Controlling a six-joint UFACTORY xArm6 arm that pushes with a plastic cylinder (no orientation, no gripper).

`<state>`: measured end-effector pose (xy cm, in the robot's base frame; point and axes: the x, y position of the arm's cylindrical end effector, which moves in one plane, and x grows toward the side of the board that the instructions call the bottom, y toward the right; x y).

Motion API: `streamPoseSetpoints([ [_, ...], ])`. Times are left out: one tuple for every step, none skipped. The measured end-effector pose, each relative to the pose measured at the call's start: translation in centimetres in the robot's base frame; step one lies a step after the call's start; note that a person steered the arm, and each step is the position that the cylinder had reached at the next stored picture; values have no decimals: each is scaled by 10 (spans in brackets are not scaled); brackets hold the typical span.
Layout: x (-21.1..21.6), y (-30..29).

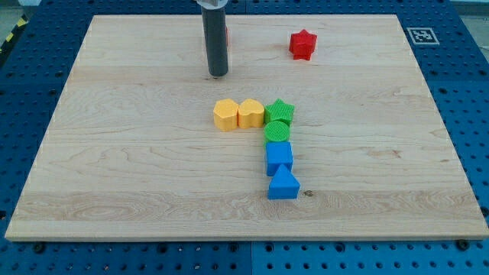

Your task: Move your arm in between the red blocks

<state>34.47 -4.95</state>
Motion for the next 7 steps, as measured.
streamPoseSetpoints([
  [-2, 0],
  [-4, 0],
  [-5, 0],
  [-7, 0],
  [-7, 0],
  [-8, 0],
  [-9, 0],
])
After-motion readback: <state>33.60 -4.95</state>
